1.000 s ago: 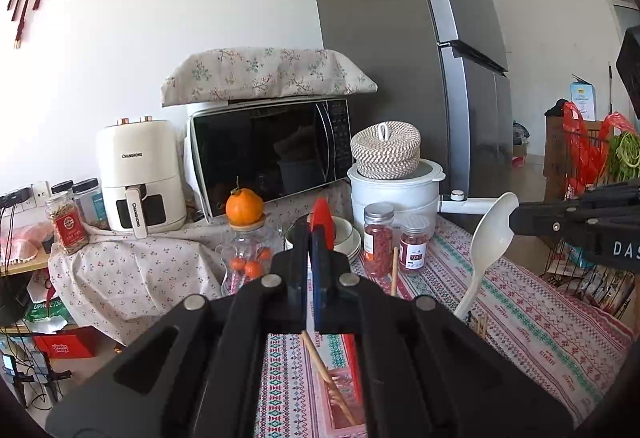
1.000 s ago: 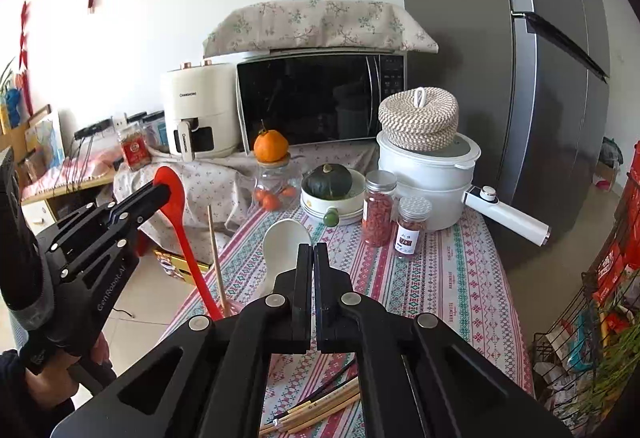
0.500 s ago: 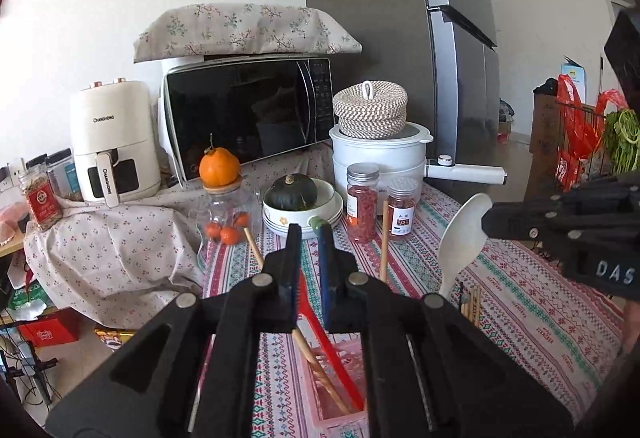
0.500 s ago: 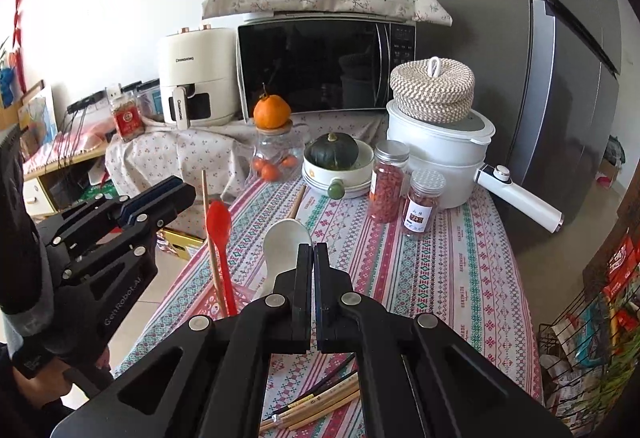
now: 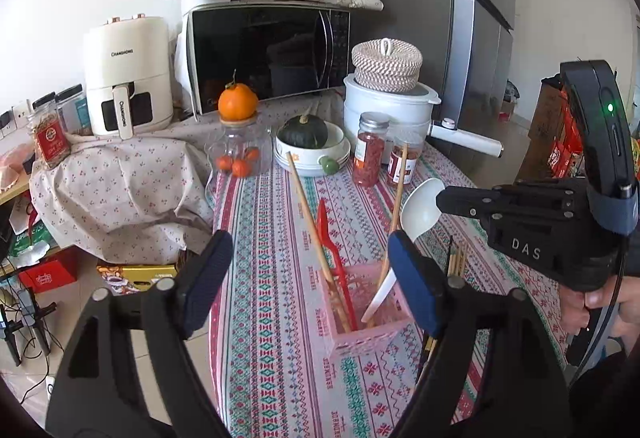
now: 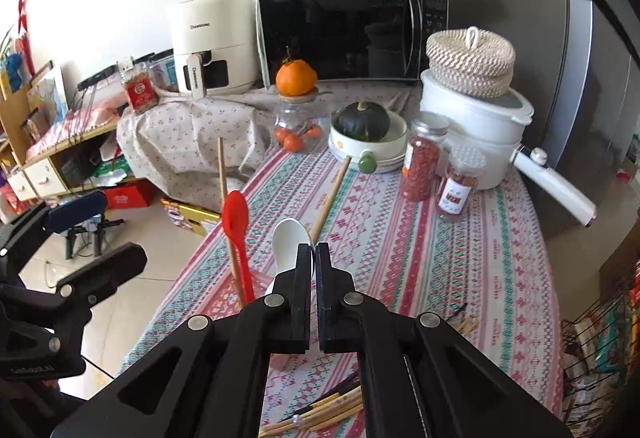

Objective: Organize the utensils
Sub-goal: 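Carry both spoons into the pink basket and open both grippers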

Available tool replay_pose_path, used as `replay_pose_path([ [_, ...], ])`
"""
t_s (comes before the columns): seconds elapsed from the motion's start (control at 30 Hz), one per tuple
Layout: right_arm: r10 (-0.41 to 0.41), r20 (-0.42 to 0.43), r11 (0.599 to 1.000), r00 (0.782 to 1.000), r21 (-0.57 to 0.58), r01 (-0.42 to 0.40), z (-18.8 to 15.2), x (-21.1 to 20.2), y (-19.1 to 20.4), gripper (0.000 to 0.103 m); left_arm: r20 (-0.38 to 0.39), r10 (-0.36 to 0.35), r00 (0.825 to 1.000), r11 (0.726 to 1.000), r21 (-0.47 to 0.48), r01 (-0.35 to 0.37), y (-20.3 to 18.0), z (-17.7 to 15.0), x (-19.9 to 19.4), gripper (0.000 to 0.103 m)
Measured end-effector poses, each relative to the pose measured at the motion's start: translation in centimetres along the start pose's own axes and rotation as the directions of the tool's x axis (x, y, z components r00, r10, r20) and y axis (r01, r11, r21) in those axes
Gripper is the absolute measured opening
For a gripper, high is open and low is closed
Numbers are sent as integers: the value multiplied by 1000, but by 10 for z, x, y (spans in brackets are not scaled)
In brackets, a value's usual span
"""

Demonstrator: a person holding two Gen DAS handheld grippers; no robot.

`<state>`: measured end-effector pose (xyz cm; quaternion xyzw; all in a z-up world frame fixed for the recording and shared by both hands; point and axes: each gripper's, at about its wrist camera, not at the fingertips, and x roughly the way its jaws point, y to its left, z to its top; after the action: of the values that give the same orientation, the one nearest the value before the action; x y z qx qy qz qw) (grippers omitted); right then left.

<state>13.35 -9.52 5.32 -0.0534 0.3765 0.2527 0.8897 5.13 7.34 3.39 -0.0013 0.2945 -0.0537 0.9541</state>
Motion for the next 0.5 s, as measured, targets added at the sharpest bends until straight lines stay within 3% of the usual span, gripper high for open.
replay_pose_path([
  [0.1, 34, -24, 998, 999, 46, -33, -1, 1, -6, 7, -62, -8, 998, 1000, -19, 7, 8, -7, 6, 87],
  [0.27, 77, 17, 991, 997, 105, -78, 0, -21, -20, 46, -167, -42, 985, 998, -52, 34, 13, -20, 16, 91],
  [0.5, 40, 11, 989, 999, 143, -41, -12, -43, -49, 61, -281, -90, 955, 996, -44, 80, 0, -38, 23, 102],
])
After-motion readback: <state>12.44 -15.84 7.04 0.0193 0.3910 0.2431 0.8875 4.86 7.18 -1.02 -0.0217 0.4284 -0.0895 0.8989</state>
